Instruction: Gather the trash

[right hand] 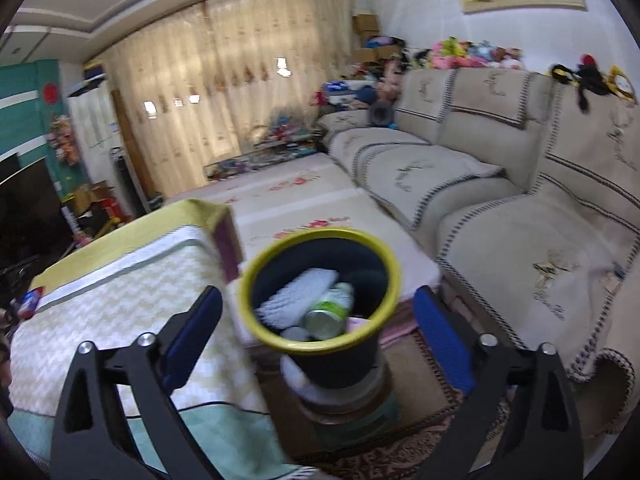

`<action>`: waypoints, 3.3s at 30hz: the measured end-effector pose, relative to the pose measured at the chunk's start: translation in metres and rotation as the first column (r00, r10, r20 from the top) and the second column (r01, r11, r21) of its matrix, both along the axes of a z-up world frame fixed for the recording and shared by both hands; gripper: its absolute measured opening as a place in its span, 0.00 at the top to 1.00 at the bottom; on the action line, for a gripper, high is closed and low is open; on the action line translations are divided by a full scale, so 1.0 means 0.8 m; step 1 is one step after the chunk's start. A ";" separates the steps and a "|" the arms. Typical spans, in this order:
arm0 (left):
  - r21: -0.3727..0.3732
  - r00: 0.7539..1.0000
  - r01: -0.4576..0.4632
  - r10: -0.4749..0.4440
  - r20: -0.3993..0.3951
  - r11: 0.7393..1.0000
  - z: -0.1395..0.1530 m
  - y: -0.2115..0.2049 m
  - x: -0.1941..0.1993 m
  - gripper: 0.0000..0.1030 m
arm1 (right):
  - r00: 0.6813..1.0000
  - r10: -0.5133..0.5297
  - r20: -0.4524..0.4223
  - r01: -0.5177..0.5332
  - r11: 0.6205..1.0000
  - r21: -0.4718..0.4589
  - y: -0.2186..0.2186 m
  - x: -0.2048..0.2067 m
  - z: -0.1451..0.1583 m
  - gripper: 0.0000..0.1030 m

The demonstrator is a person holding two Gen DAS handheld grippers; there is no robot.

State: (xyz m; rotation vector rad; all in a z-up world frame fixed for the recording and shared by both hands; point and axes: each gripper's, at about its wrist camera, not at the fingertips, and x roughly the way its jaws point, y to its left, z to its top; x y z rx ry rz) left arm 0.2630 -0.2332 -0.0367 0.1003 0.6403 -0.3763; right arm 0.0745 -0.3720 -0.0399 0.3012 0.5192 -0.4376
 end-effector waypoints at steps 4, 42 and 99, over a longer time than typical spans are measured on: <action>-0.016 0.989 -0.146 0.147 0.032 0.989 0.002 0.101 -0.057 0.05 | 0.995 0.098 0.018 -0.097 0.994 -0.051 0.051 0.011 0.016 0.07; -0.154 0.958 -0.266 0.279 0.069 0.952 0.007 0.215 -0.192 0.05 | 0.981 0.192 0.009 -0.190 0.976 -0.107 0.127 -0.006 0.054 0.07; -0.133 0.959 -0.267 0.277 0.065 0.954 -0.004 0.218 -0.182 0.05 | 0.977 0.214 -0.017 -0.215 0.973 -0.083 0.139 0.020 0.037 0.07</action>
